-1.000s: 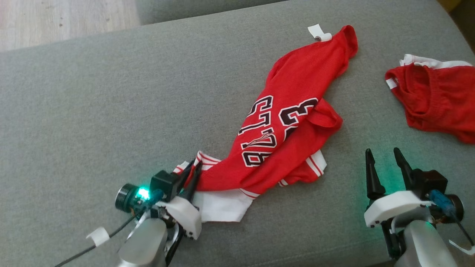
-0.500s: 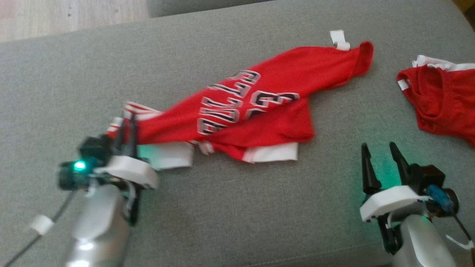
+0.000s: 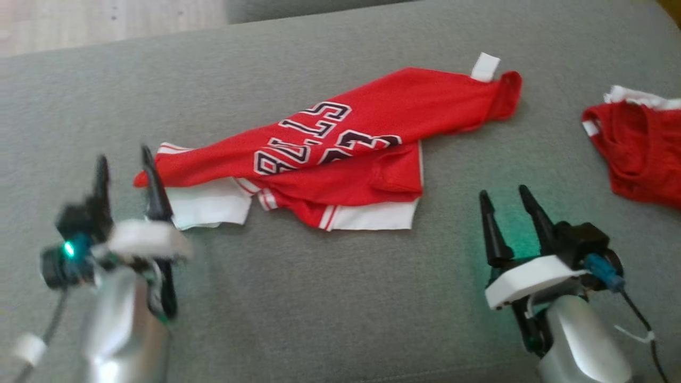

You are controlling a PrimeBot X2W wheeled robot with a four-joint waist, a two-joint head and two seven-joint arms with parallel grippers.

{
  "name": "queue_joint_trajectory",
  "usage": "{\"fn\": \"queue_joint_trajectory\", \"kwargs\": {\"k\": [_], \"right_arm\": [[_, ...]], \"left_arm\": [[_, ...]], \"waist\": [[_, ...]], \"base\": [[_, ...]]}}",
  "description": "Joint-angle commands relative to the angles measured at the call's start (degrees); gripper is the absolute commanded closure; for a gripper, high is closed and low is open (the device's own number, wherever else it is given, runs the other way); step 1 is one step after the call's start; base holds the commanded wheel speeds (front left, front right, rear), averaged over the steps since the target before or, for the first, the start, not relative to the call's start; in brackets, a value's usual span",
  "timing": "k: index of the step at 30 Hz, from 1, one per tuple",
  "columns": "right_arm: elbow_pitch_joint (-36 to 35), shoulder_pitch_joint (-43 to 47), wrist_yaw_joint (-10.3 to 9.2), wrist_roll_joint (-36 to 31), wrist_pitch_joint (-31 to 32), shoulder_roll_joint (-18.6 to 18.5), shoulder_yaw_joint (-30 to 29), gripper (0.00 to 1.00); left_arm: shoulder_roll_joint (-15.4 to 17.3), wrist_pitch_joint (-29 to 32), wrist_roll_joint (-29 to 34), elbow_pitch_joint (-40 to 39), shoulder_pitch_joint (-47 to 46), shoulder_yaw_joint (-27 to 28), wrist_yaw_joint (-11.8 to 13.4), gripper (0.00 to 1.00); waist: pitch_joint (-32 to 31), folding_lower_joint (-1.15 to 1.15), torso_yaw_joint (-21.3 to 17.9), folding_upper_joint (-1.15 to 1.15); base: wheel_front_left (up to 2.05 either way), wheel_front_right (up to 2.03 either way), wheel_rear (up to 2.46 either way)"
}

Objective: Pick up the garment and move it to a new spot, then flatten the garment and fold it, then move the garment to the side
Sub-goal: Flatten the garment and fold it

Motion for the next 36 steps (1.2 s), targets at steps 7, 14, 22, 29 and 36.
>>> {"fn": "queue_joint_trajectory", "kwargs": {"k": [7,14,22,29,36], "right_arm": [[-1.93,-3.73,-0.04,1.5,-0.63,-0.16,9.1,0.0],[5.07,-7.31,-0.04,0.4,-0.63,-0.16,12.6,0.0],[12.16,-9.98,-0.04,-1.23,-0.63,-0.16,10.13,0.04],[15.35,-11.41,-0.04,-3.33,-0.63,-0.16,8.37,0.25],[11.94,-11.76,-0.04,0.31,-0.63,-0.16,5.79,1.0]], "left_arm": [[-2.07,-0.29,1.89,-7.05,11.07,1.73,-1.4,0.0],[-2.37,-0.29,-3.21,-8.07,16.51,-5.34,-1.06,0.0],[-2.38,-0.29,-5.0,-8.84,17.52,-9.43,0.52,0.0],[-2.38,-0.29,-5.31,-8.96,17.47,-10.0,0.73,0.0],[-2.39,-0.29,-5.55,-8.85,17.93,-10.09,0.5,0.0]], "waist": [[-1.81,0.0,5.78,0.0],[-2.62,0.0,10.97,0.0],[-2.7,0.0,13.7,0.0],[-2.57,0.0,14.22,0.0],[-3.23,0.0,13.38,0.0]], "base": [[0.0,0.0,0.0],[0.0,0.0,0.0],[0.0,0.0,0.0],[0.0,0.0,0.0],[0.0,0.0,0.0]]}}
